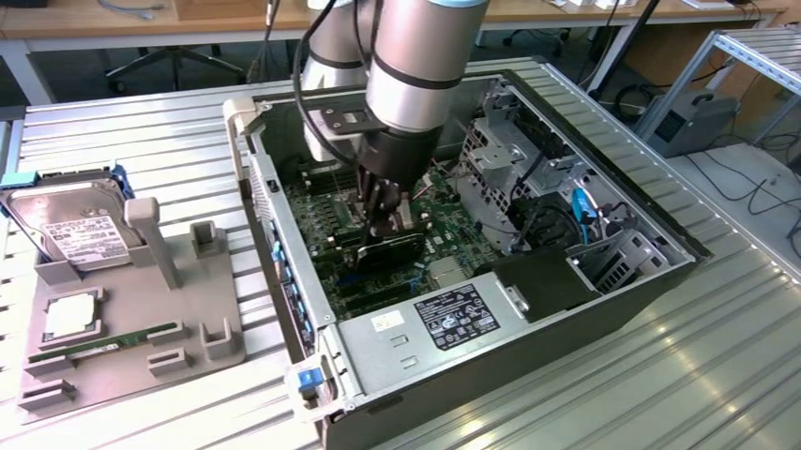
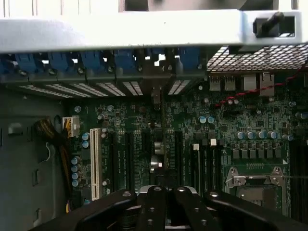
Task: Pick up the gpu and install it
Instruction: 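Press down on the gpu until it lock into place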
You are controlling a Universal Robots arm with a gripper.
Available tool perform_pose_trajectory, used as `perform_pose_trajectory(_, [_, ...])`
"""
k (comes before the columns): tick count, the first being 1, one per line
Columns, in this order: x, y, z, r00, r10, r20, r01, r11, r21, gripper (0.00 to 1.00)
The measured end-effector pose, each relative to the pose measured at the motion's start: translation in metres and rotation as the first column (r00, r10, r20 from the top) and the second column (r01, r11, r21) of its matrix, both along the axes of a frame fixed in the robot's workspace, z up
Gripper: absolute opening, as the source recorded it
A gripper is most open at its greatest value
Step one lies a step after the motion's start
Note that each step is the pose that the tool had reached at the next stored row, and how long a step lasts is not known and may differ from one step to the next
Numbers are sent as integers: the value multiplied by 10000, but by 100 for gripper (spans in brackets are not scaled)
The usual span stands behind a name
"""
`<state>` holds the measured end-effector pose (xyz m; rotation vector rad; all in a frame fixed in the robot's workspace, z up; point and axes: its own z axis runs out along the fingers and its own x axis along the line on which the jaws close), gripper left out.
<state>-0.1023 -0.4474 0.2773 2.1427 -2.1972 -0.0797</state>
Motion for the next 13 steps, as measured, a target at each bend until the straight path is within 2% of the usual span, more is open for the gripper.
perform_pose_trajectory(8, [320, 0, 0, 9998, 0, -221, 0, 10000, 2, 11])
perform_pose_trajectory(11, [399, 0, 0, 9996, 0, -270, 0, 10000, 2, 11])
perform_pose_trajectory(13, [416, -1, 0, 9996, 1, -278, -1, 10000, 1, 11])
